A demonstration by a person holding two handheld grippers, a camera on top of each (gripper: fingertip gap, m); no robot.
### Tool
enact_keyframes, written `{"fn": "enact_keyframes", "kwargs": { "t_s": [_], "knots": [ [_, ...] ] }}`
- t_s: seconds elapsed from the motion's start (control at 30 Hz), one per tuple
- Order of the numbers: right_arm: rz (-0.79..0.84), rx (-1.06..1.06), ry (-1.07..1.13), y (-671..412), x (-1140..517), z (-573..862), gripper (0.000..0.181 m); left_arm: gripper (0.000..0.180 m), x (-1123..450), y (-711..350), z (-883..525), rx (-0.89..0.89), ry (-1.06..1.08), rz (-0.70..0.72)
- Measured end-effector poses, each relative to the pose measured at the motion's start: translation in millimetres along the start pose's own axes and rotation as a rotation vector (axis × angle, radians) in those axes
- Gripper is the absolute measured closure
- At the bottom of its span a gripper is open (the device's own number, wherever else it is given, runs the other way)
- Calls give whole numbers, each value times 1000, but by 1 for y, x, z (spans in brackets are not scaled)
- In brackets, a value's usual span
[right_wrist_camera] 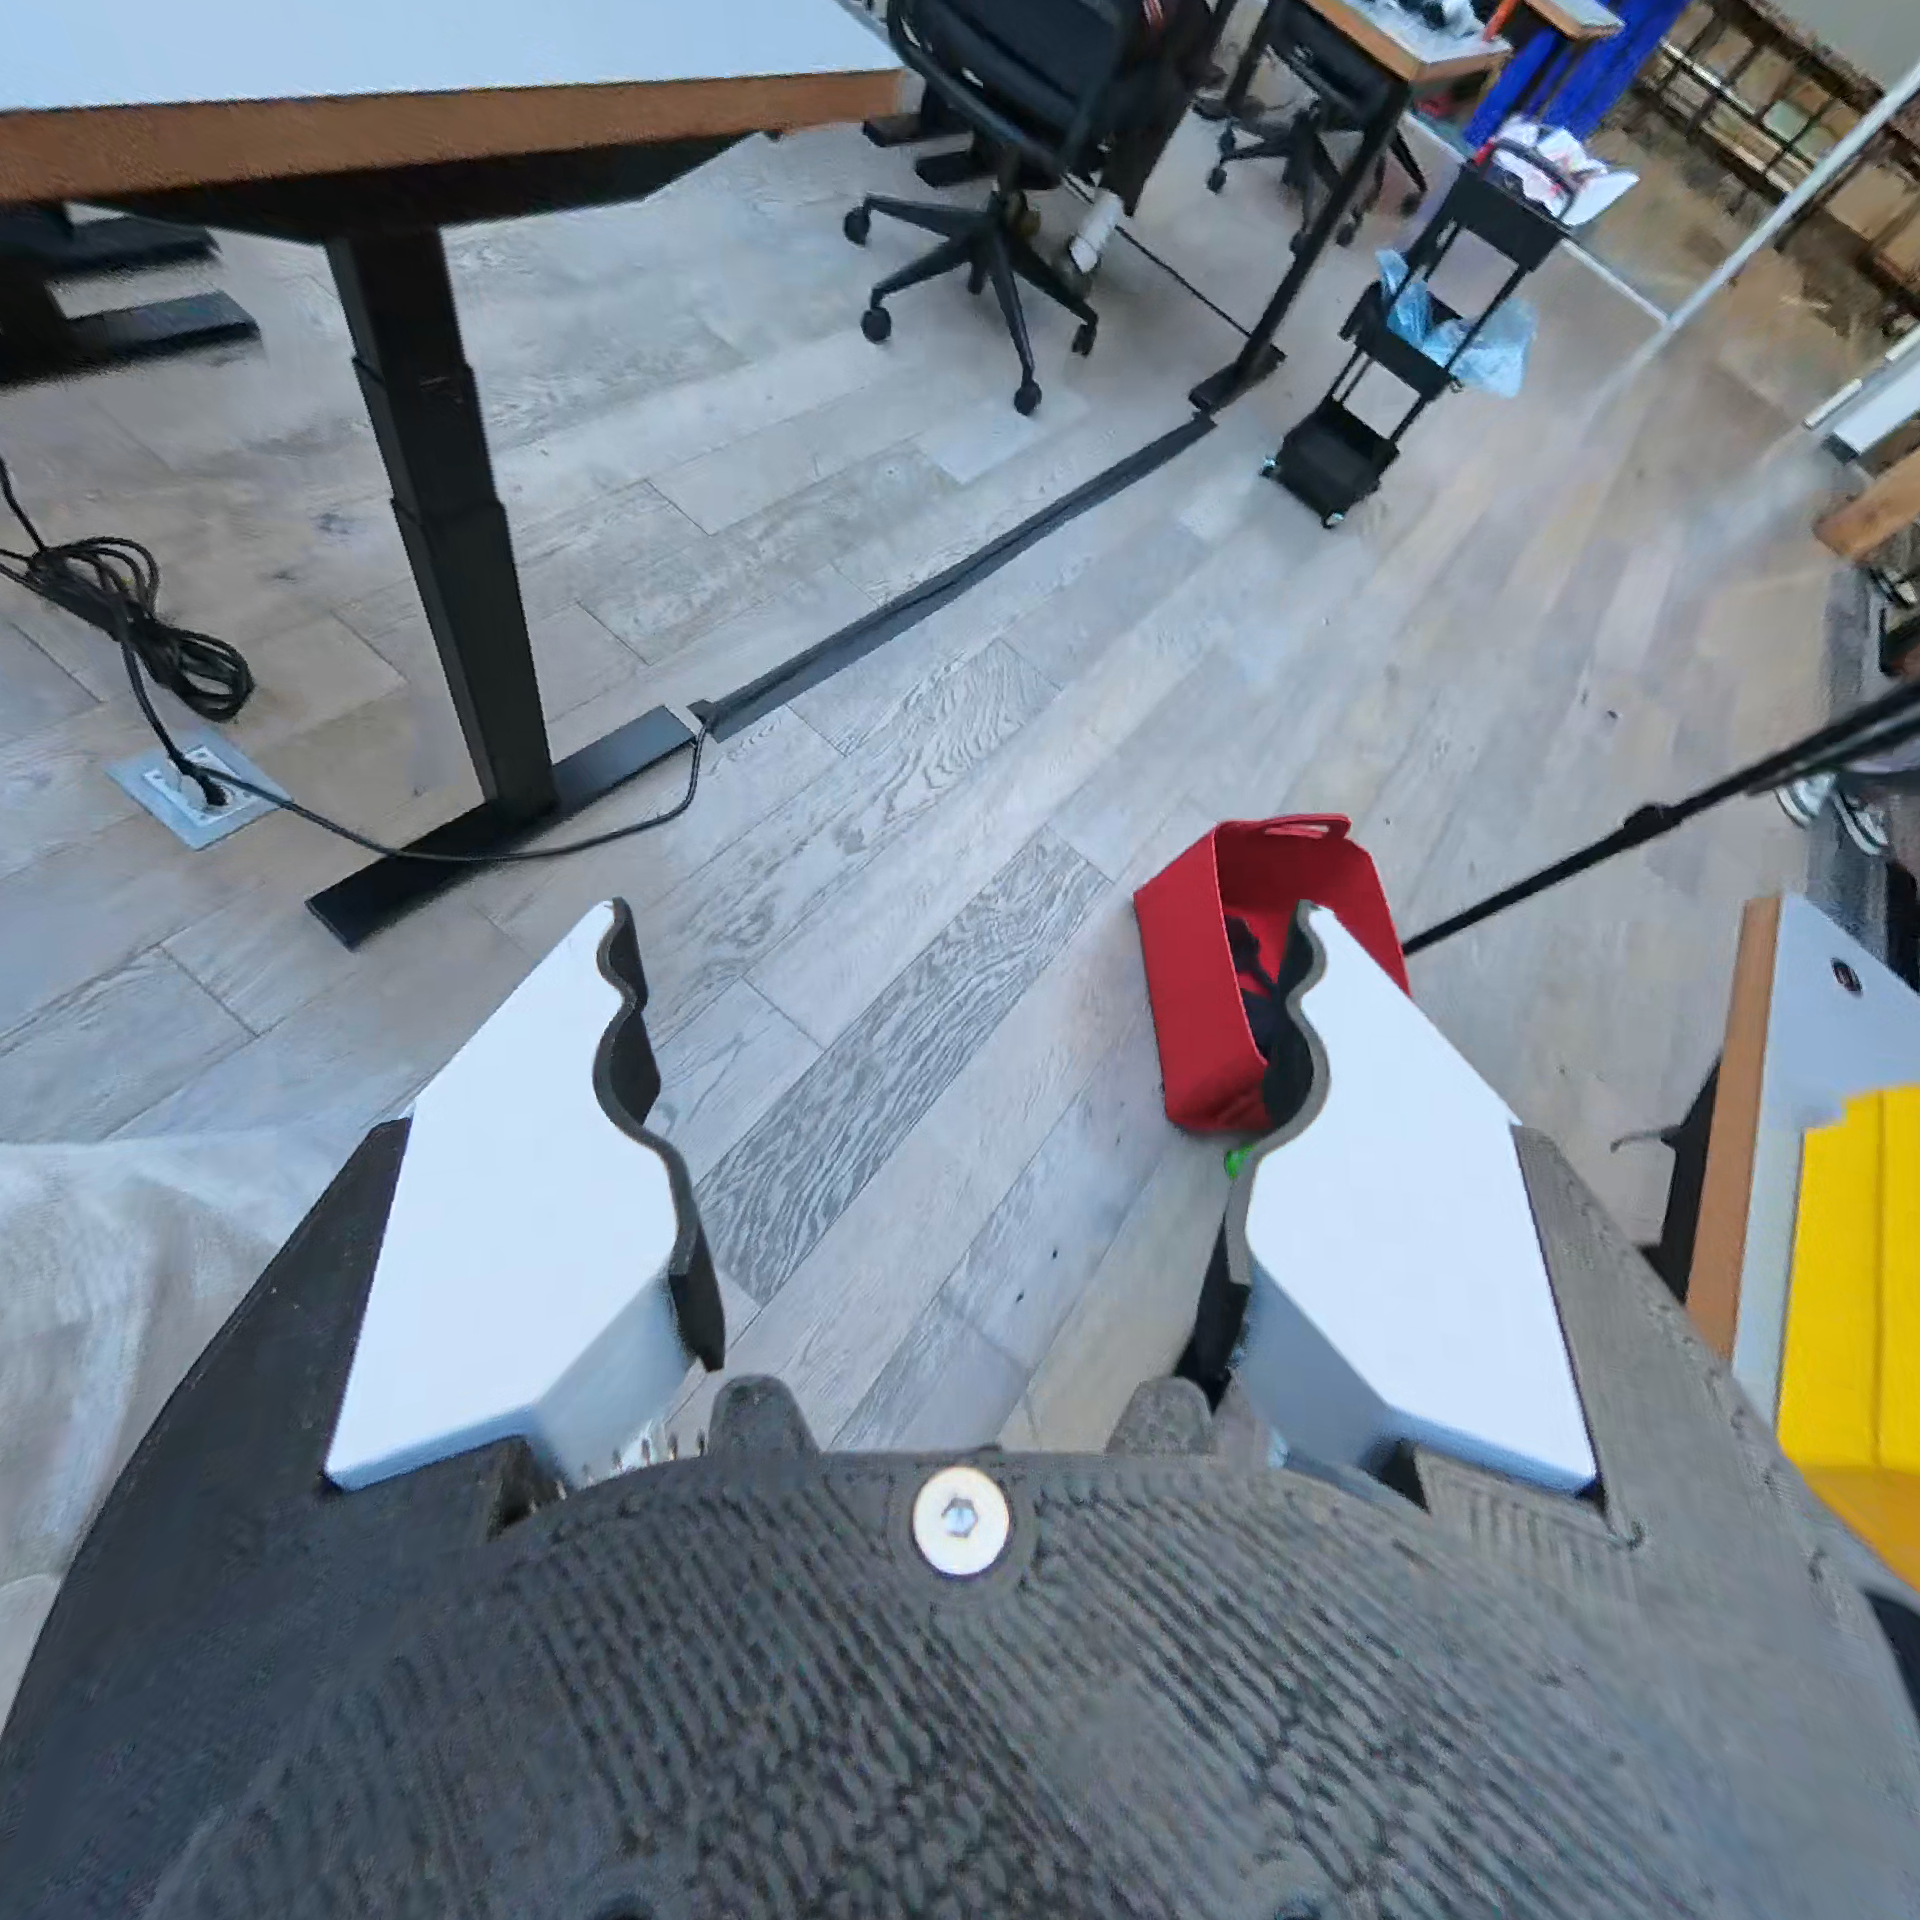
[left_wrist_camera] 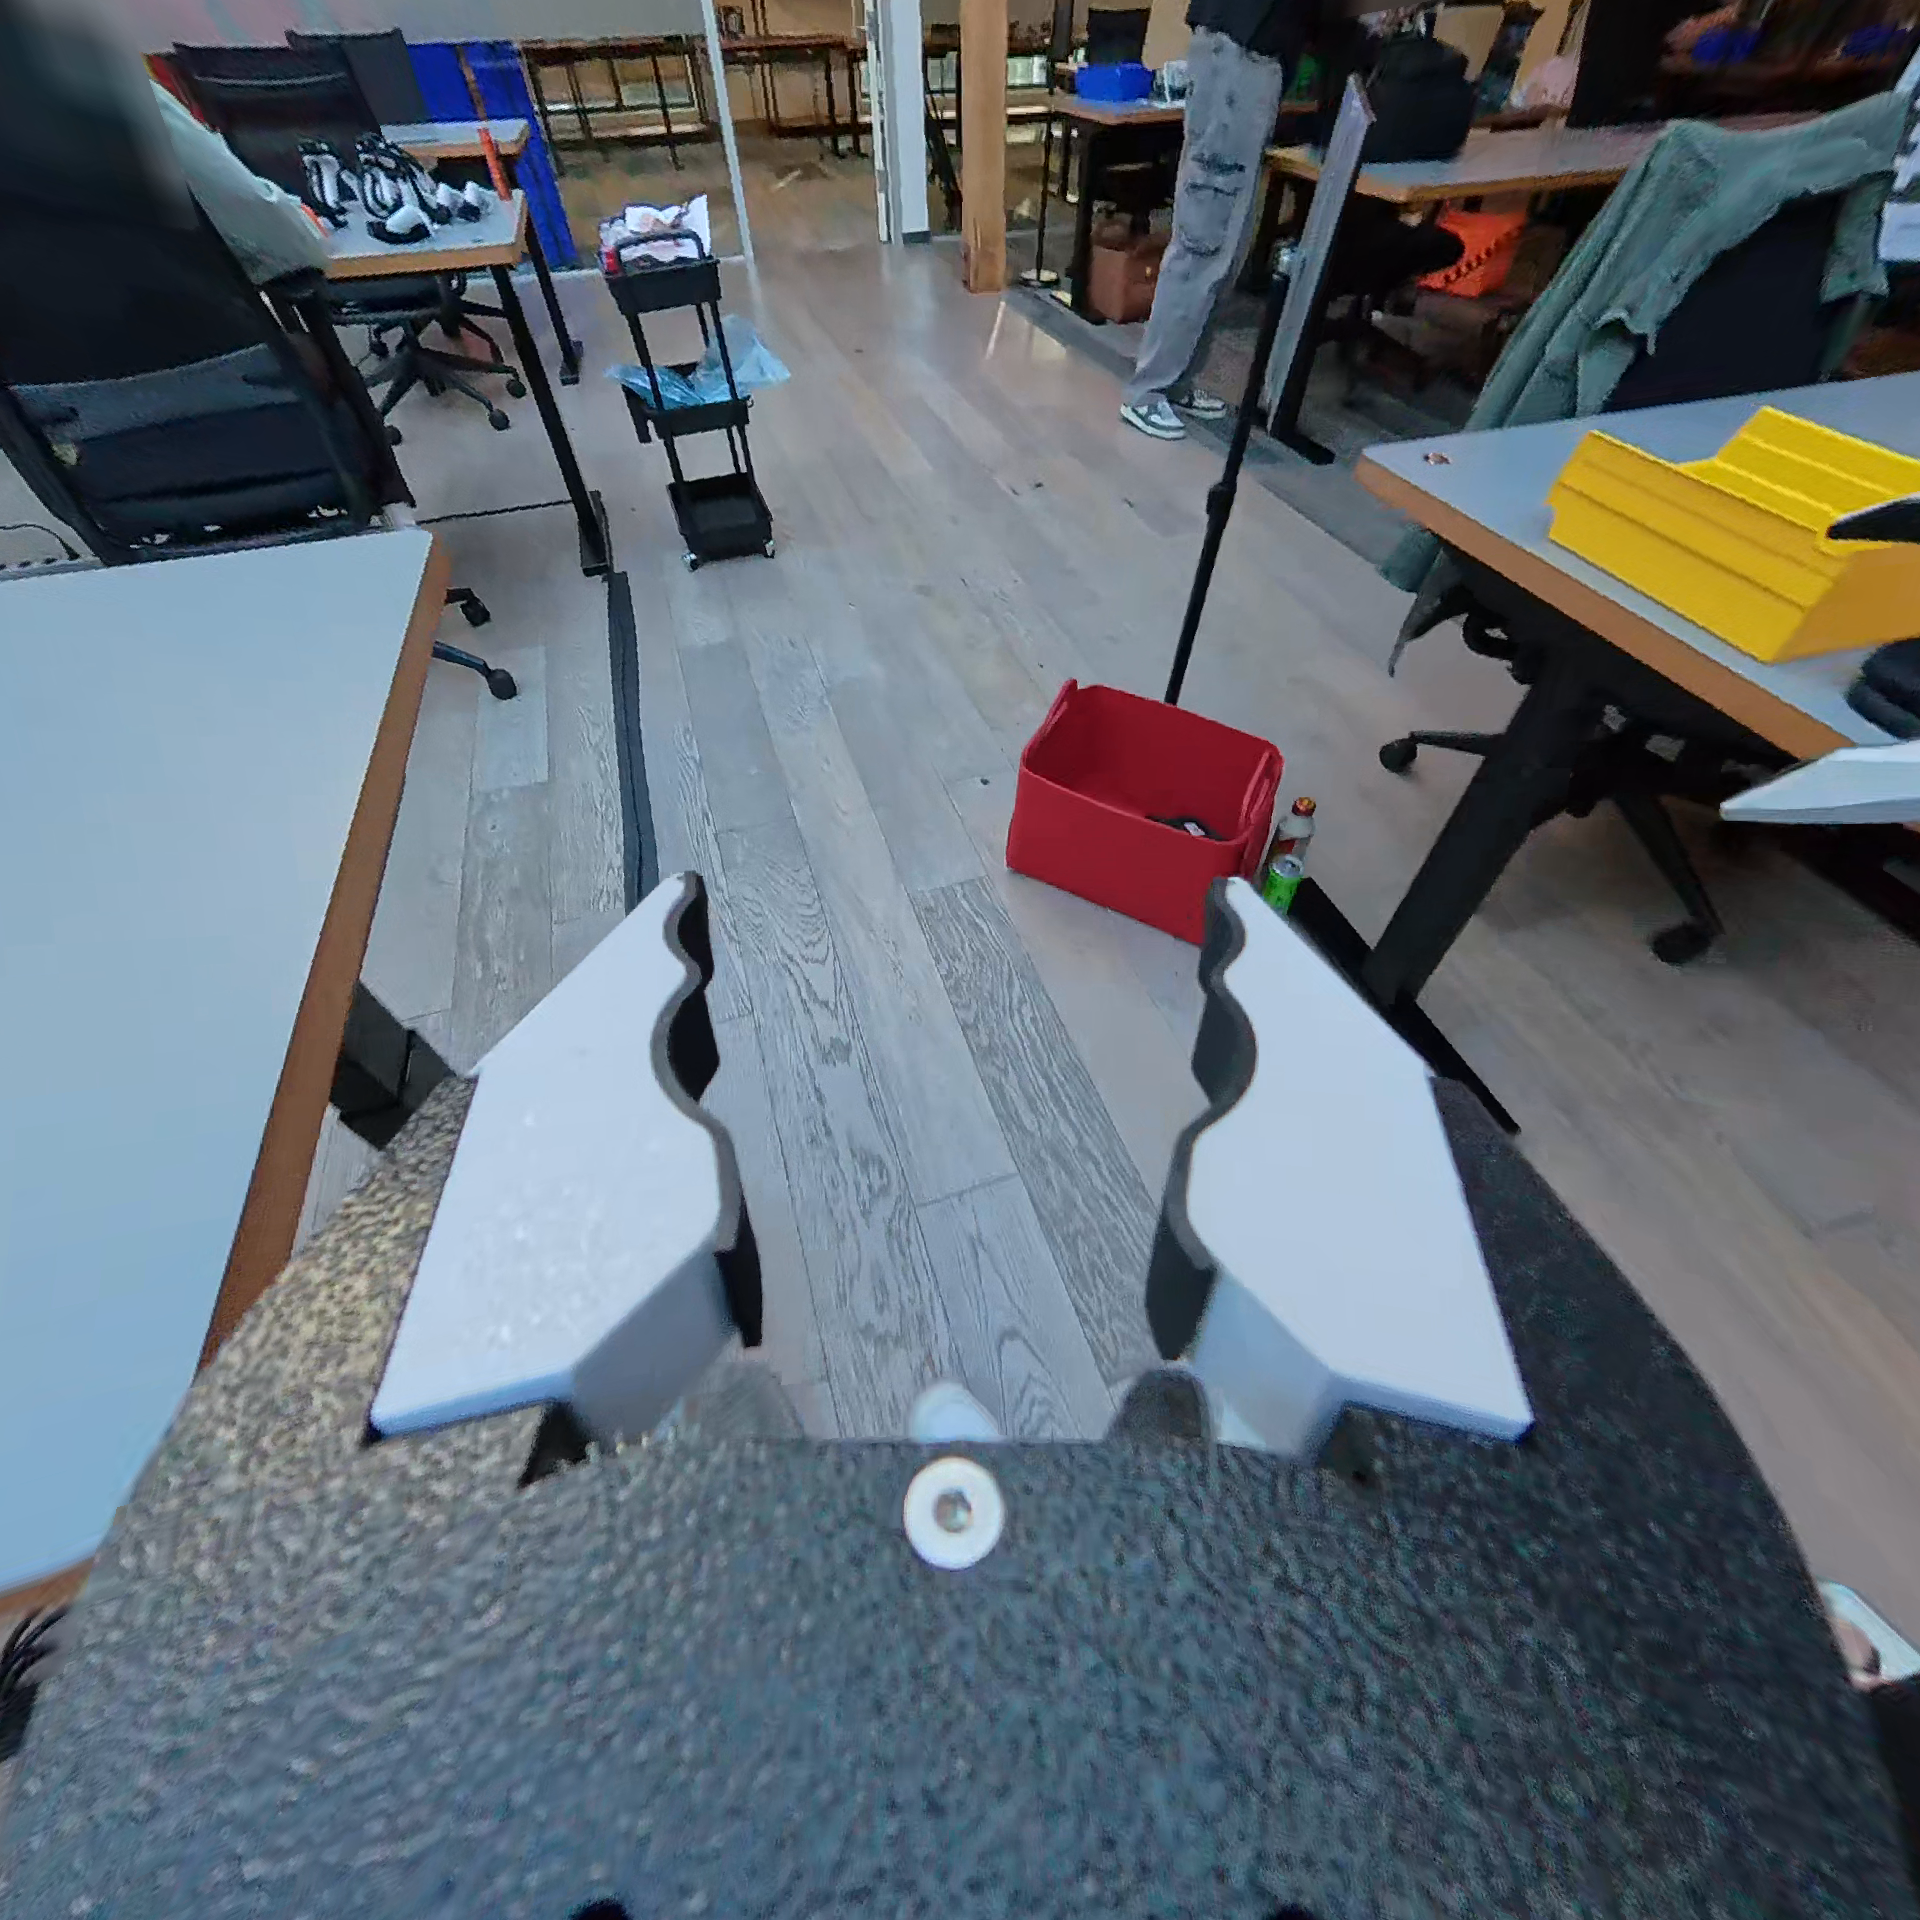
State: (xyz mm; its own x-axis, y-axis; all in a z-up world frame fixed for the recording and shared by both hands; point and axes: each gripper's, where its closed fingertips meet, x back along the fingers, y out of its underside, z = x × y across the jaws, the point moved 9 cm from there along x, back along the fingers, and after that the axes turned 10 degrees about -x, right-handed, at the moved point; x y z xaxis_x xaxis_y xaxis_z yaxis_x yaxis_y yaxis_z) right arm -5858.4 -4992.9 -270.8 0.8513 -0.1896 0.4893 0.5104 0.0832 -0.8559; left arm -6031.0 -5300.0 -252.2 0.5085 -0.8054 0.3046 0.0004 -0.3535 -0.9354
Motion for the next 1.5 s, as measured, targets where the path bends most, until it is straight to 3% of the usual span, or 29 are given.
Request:
{"fn": "enact_keyframes", "kwargs": {
  "t_s": [0.33,0.8,1.0,1.2,1.5],
  "knots": [
    [-113,-116,181,-64,-203,104,48,66,-287,-56,-135,-72,267,61],
    [-120,-235,358,-133,-442,295,49,63,-652,-162,-219,-106,474,111],
    [-82,-240,267,-195,-593,426,52,63,-815,-215,-253,-102,403,100],
    [17,-112,197,-300,-720,534,58,64,-950,-271,-313,-111,297,107],
    [46,-95,223,-371,-881,666,68,69,-1190,-290,-367,-54,338,80]
  ]
}}
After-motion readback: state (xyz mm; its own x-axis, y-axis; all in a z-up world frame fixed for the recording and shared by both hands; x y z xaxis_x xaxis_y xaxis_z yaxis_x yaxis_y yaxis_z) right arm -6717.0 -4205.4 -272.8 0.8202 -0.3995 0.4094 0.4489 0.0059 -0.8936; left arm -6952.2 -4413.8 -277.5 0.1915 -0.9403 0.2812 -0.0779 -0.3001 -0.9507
